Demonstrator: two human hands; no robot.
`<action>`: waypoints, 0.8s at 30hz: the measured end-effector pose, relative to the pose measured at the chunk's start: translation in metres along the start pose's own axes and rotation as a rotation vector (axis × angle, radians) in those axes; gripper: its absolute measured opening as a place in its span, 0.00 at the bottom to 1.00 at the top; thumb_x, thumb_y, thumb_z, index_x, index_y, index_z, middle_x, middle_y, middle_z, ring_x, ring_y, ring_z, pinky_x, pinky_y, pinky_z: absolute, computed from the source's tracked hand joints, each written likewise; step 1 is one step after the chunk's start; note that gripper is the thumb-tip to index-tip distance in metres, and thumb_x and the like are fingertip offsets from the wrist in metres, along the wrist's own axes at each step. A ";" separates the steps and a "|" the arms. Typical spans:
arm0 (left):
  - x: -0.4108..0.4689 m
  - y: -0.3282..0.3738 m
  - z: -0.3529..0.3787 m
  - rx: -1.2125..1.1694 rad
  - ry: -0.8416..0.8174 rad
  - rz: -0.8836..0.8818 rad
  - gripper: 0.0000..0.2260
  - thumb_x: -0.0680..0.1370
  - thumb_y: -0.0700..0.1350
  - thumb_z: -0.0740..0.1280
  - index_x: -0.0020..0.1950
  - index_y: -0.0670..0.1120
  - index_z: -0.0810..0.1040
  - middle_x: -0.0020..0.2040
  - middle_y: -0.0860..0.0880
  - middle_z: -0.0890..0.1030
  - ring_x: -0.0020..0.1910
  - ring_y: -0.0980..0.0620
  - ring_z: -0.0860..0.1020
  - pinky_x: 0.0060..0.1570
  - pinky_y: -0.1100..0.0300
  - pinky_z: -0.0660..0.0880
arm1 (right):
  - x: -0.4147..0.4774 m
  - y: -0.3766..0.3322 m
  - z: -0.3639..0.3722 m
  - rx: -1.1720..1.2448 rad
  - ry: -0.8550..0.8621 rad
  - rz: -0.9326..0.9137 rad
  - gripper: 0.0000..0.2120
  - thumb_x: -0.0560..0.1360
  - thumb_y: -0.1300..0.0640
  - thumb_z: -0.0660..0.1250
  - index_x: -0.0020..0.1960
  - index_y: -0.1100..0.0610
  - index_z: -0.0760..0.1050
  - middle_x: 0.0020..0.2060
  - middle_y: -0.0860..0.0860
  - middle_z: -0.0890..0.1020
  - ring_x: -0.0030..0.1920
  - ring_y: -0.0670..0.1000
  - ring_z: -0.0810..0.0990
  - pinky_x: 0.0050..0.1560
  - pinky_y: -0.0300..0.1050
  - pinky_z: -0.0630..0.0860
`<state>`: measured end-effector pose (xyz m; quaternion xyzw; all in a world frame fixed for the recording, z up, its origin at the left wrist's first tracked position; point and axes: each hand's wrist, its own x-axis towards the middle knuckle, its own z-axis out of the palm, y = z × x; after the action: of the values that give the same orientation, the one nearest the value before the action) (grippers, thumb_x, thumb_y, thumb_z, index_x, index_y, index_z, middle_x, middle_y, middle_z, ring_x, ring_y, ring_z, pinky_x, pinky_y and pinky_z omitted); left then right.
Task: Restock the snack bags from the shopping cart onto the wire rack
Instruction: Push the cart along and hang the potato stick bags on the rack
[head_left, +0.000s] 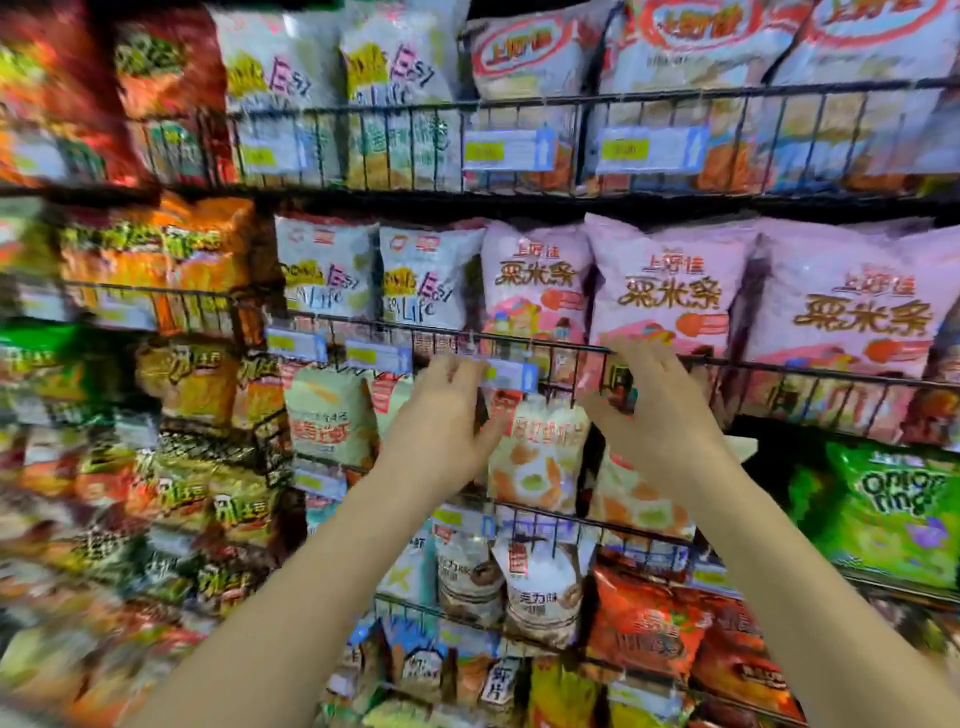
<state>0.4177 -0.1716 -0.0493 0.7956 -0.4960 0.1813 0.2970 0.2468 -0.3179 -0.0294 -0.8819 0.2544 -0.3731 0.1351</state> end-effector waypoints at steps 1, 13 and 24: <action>0.000 -0.008 -0.004 0.007 -0.010 0.002 0.26 0.81 0.55 0.67 0.76 0.46 0.67 0.72 0.44 0.67 0.70 0.41 0.71 0.59 0.48 0.76 | 0.004 -0.007 0.005 0.014 0.001 -0.004 0.29 0.81 0.47 0.67 0.79 0.47 0.62 0.75 0.48 0.66 0.75 0.50 0.64 0.59 0.40 0.61; 0.041 -0.152 -0.046 -0.018 0.011 0.041 0.26 0.83 0.56 0.65 0.78 0.50 0.64 0.75 0.48 0.64 0.73 0.46 0.68 0.63 0.49 0.74 | 0.058 -0.103 0.099 0.035 0.049 -0.027 0.29 0.81 0.46 0.67 0.79 0.47 0.62 0.75 0.47 0.67 0.75 0.48 0.65 0.70 0.42 0.63; 0.117 -0.249 -0.068 -0.092 -0.064 0.219 0.26 0.85 0.55 0.61 0.80 0.48 0.63 0.75 0.46 0.67 0.76 0.46 0.62 0.71 0.50 0.66 | 0.146 -0.156 0.154 -0.031 0.204 0.142 0.19 0.83 0.53 0.65 0.72 0.58 0.70 0.55 0.50 0.77 0.56 0.52 0.76 0.37 0.34 0.62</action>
<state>0.6932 -0.1237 -0.0024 0.7276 -0.5969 0.1643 0.2956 0.4997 -0.2605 0.0185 -0.8211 0.3345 -0.4465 0.1210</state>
